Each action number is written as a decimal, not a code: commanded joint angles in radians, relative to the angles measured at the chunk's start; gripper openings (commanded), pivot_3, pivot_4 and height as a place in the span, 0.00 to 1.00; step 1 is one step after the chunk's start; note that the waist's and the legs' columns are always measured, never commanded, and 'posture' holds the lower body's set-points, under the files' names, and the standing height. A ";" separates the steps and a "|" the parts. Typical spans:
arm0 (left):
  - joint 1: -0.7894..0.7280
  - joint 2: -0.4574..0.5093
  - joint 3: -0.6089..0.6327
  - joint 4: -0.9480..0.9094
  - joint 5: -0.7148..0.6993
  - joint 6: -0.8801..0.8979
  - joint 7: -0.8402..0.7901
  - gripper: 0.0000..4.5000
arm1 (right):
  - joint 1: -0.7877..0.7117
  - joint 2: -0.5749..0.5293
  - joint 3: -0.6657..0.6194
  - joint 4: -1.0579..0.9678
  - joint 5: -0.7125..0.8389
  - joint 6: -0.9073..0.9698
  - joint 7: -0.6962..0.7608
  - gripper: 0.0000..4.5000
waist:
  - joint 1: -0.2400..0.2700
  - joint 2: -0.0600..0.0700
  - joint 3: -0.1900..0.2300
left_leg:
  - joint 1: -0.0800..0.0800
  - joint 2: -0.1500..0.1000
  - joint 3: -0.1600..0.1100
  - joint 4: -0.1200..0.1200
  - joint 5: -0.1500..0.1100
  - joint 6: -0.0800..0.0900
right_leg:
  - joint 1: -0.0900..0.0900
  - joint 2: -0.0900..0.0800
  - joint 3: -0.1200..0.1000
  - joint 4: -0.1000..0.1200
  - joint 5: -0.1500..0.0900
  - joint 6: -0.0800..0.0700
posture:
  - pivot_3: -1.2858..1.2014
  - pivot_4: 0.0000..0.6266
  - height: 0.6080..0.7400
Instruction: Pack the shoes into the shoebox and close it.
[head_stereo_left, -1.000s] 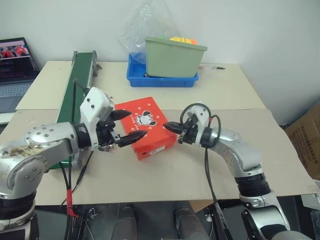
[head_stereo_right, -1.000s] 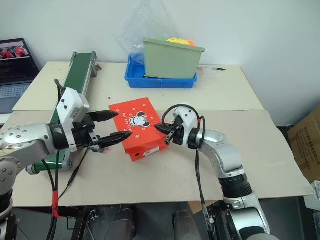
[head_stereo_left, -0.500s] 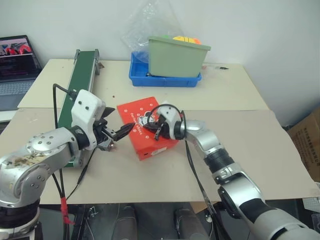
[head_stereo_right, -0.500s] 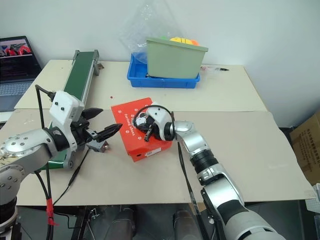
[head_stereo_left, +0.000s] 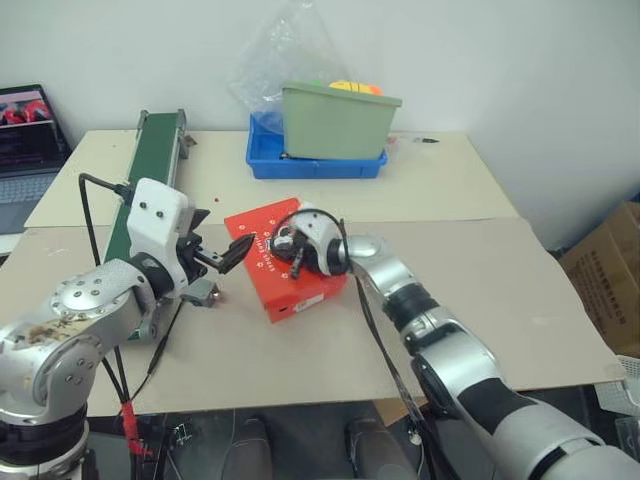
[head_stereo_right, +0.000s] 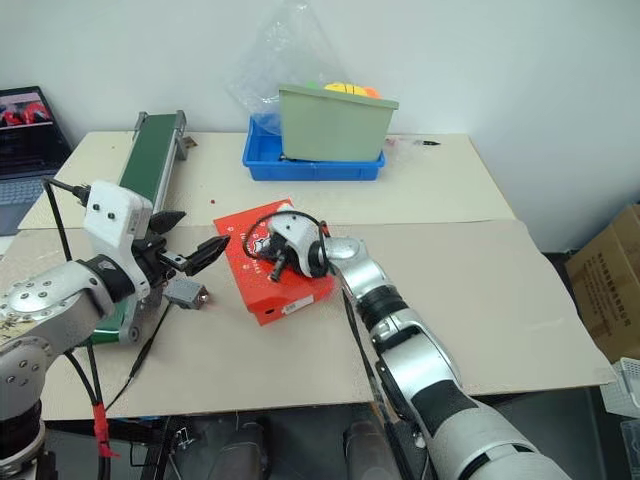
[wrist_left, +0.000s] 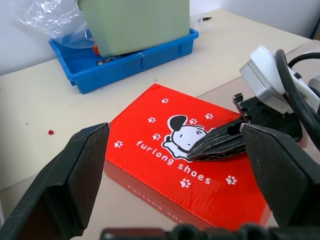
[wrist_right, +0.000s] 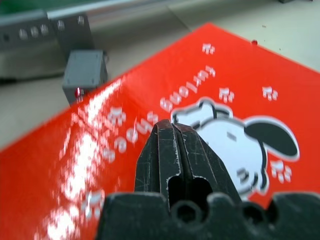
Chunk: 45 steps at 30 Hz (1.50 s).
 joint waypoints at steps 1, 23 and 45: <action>0.001 -0.007 0.017 -0.030 0.004 -0.005 0.011 1.00 | -0.091 0.021 -0.049 0.060 0.021 -0.028 0.006 0.02 | 0.000 0.000 0.000 | -0.003 0.000 0.000 0.000 0.001 0.002 | -0.003 0.000 0.000 0.001 0.002 -0.003 | 0.52 0.24 1.00; -0.016 -0.069 0.002 -0.030 0.009 0.007 0.047 1.00 | -0.154 -0.058 -0.196 -0.006 0.079 0.035 0.147 0.07 | 0.027 0.000 0.001 | -0.011 0.000 -0.002 -0.001 0.000 0.002 | -0.008 0.000 -0.003 0.000 -0.001 -0.005 | 0.52 0.24 1.00; 0.266 -0.031 0.056 -0.009 0.120 -0.269 -0.211 1.00 | 0.442 -0.661 -0.223 -0.911 0.213 0.521 0.232 0.99 | 0.053 0.002 0.002 | -0.011 0.000 0.000 -0.001 -0.001 0.001 | -0.009 0.000 -0.001 -0.002 -0.003 -0.007 | 0.52 0.24 1.00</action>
